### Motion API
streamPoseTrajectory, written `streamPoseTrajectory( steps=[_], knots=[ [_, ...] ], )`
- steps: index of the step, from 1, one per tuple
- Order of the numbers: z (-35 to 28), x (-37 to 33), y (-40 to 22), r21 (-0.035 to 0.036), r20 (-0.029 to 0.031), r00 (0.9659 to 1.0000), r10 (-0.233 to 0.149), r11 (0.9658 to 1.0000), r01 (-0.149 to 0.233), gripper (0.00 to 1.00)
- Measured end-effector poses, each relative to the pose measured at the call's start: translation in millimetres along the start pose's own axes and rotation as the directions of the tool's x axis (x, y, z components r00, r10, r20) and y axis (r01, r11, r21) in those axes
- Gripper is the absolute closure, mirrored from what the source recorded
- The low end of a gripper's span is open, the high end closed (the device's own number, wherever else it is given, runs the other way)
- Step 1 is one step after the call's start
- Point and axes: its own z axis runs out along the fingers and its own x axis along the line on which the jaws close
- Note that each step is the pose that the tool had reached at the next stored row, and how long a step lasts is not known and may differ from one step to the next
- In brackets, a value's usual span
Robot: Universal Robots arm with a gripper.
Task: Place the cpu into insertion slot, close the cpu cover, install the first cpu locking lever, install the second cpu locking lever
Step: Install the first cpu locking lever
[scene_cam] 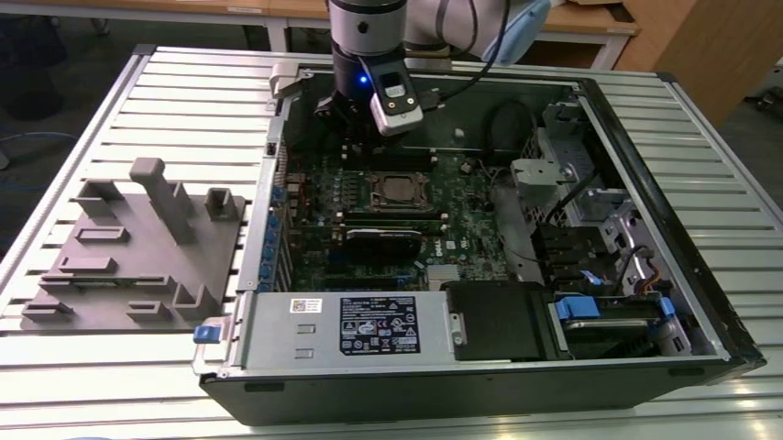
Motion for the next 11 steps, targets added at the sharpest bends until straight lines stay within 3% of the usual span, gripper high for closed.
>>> streamPoseTrajectory(
  steps=[11],
  knots=[
    [-0.2,5.1,-0.8,-0.0001,0.0011,1.0,0.0,1.0,0.0,0.9]
  ],
)
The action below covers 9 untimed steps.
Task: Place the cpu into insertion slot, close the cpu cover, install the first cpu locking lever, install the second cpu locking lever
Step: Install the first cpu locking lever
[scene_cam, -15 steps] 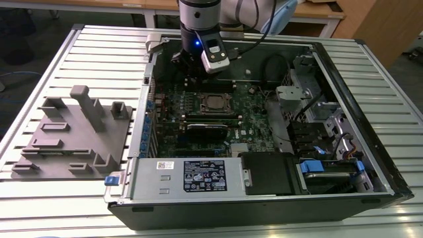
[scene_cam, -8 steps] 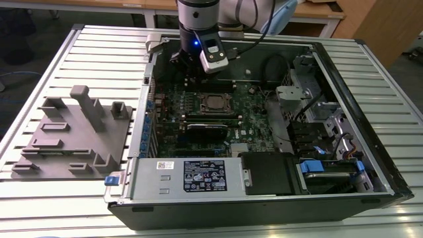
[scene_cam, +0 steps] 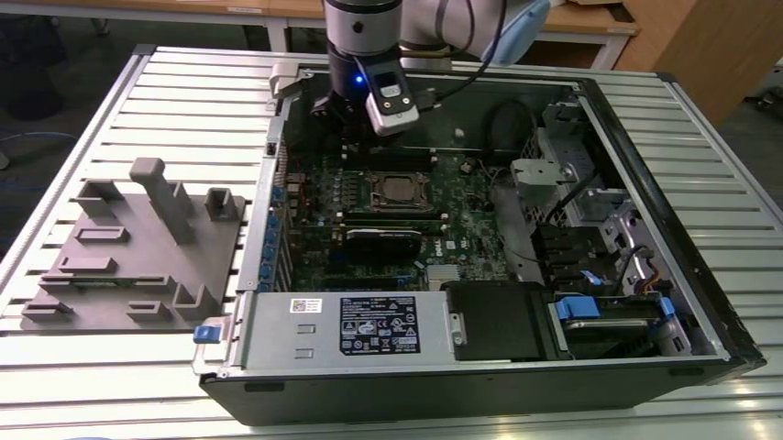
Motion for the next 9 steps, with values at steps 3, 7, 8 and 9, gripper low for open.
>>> streamPoseTrajectory(
  steps=[3,7,8,9],
  knots=[
    [-0.1,3.3,-0.5,-0.0003,0.0014,1.0,0.0,1.0,0.0,0.9],
    [-0.2,7.5,-1.0,-0.0004,0.0028,1.0,0.0,1.0,0.0,0.9],
    [-0.3,8.6,-1.2,-0.0006,0.0031,1.0,0.0,1.0,0.0,0.9],
    [-0.3,9.6,-1.3,-0.0006,0.0035,1.0,0.0,1.0,0.0,0.9]
  ],
)
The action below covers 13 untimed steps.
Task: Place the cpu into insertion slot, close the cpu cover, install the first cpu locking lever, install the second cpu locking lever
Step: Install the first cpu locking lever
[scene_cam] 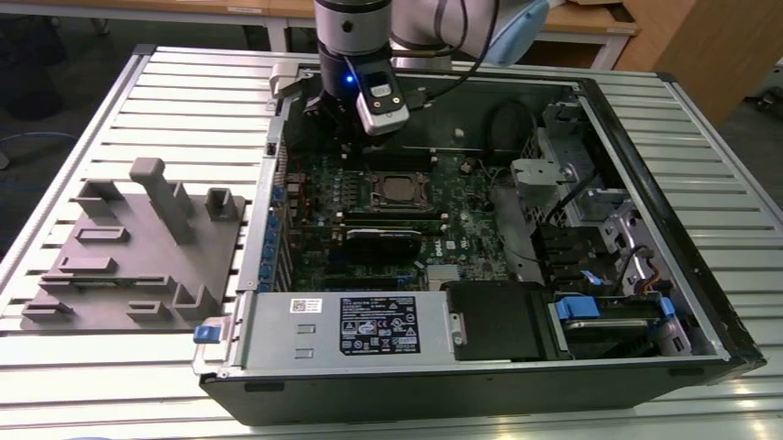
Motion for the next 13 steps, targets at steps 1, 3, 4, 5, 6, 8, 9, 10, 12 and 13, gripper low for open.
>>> streamPoseTrajectory(
  steps=[1,3,4,5,6,8,9,10,12,13],
  knots=[
    [-0.1,1.2,-0.2,0.0,0.0003,1.0,0.0,1.0,0.0,0.9],
    [-0.1,3.3,-0.5,-0.0001,0.0008,1.0,0.0,1.0,0.0,0.9],
    [-0.2,4.2,-0.6,-0.0001,0.0011,1.0,0.0,1.0,0.0,0.9],
    [-0.2,5.1,-0.7,-0.0002,0.0013,1.0,0.0,1.0,0.0,0.9],
    [-0.2,5.7,-0.8,-0.0003,0.0014,1.0,0.0,1.0,0.0,0.9],
    [-0.2,5.8,-0.8,-0.0004,0.0014,1.0,0.0,1.0,0.0,0.9],
    [-0.3,5.8,-0.8,-0.0006,0.0013,1.0,0.0,1.0,0.0,0.9],
    [-0.3,5.9,-0.9,-0.0013,0.0012,1.0,0.0,1.0,0.0,0.9],
    [-0.2,5.9,-1.0,-0.0083,0.0003,1.0,0.0,1.0,0.0,0.9],
    [-0.2,5.9,-1.0,-0.0141,-0.0006,1.0,0.0,0.9999,0.0,0.9]
  ],
)
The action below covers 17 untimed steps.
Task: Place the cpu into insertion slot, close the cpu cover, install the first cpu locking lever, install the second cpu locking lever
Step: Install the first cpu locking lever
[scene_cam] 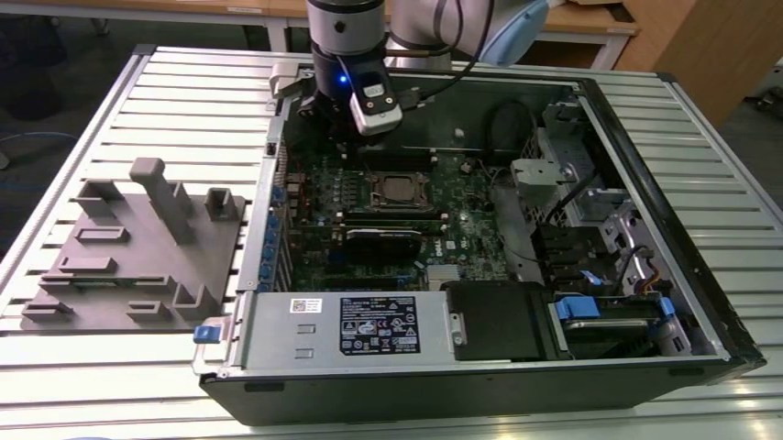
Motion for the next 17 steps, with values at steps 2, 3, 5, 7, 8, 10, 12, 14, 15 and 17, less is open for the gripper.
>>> streamPoseTrajectory(
  steps=[2,3,5,7,8,10,12,14,15,17],
  knots=[
    [0.0,0.1,-0.5,-0.014,-0.0019,1.0,0.001,0.9999,-0.001,0.9],
    [-0.1,0.3,-1.1,-0.0316,-0.0046,1.0,0.001,0.9995,-0.001,0.9],
    [-0.1,0.6,-1.8,-0.0496,-0.007,1.0,0.002,0.9988,-0.002,0.9],
    [-0.1,1.8,-2.2,-0.0519,-0.0066,1.0,0.001,0.9986,-0.002,0.9],
    [-0.1,2.2,-2.2,-0.0521,-0.0063,1.0,0.0,0.9986,0.0,0.9],
    [-0.2,3.0,-2.4,-0.0522,-0.0058,1.0,-0.004,0.9986,0.004,0.9],
    [-0.1,3.5,-2.5,-0.0525,-0.0057,0.9999,-0.01,0.9986,0.01,0.9],
    [0.0,4.5,-2.6,-0.053,-0.0053,0.9998,-0.018,0.9984,0.018,0.9],
    [-0.1,5.3,-2.8,-0.0529,-0.0053,0.9997,-0.022,0.9984,0.022,0.9],
    [-0.1,7.2,-3.1,-0.0533,-0.0049,0.9996,-0.026,0.9982,0.026,0.9]
  ],
)
